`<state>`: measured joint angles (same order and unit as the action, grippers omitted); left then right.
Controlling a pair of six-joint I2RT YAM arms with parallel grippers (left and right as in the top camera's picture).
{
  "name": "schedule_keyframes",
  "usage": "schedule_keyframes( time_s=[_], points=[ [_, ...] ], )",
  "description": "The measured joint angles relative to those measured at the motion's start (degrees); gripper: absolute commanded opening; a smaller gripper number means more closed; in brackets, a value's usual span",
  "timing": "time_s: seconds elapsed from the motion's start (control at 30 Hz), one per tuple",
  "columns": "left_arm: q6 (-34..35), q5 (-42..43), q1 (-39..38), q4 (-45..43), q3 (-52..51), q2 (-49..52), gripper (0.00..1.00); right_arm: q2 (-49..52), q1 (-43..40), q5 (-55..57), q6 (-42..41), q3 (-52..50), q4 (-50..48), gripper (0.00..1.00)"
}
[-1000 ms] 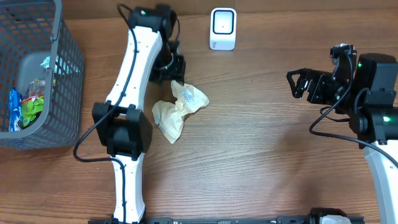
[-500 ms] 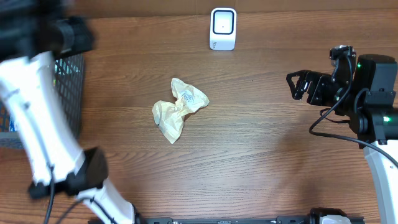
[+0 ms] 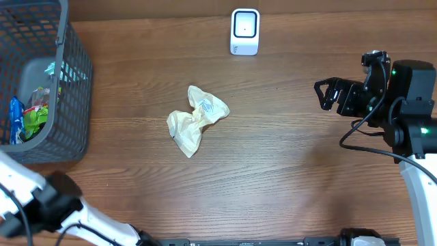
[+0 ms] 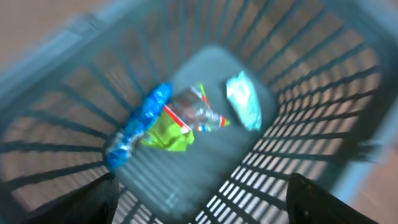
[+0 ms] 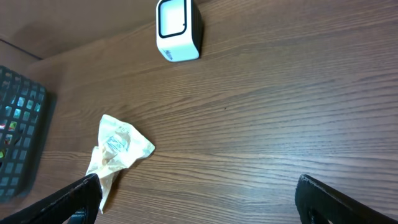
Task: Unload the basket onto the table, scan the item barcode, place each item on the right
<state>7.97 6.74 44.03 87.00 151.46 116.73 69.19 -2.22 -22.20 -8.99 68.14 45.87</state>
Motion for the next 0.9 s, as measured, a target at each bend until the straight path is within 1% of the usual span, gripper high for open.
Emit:
schedule_keyframes(
  time_s=[0.17, 0.33, 0.43, 0.6, 0.73, 0.9],
  points=[
    [-3.0, 1.4, -1.3, 0.0, -0.6, 10.6, 0.75, 0.0, 0.0, 0.0, 0.0, 0.0, -1.5, 1.00],
    [-7.0, 2.3, -2.8, -0.4, -1.1, 17.0, 0.75, 0.0, 0.0, -0.1, 0.0, 0.0, -1.7, 1.00],
    [-9.3, 2.5, -3.3, -0.4, -1.1, 18.5, 0.75, 0.0, 0.0, 0.0, 0.0, 0.0, -1.7, 1.00],
    [-11.2, 2.7, -4.3, -1.2, -1.1, 18.6, 0.75, 0.0, 0.0, 0.0, 0.0, 0.0, -1.8, 1.00],
    [-11.4, 2.3, -5.2, -1.3, -1.1, 18.6, 0.76, 0.0, 0.0, 0.0, 0.0, 0.0, -1.8, 1.00],
    [-10.8, -1.5, -7.6, -1.3, -1.1, 18.6, 0.77, 0.0, 0.0, 0.0, 0.0, 0.0, -1.8, 1.00]
  ],
)
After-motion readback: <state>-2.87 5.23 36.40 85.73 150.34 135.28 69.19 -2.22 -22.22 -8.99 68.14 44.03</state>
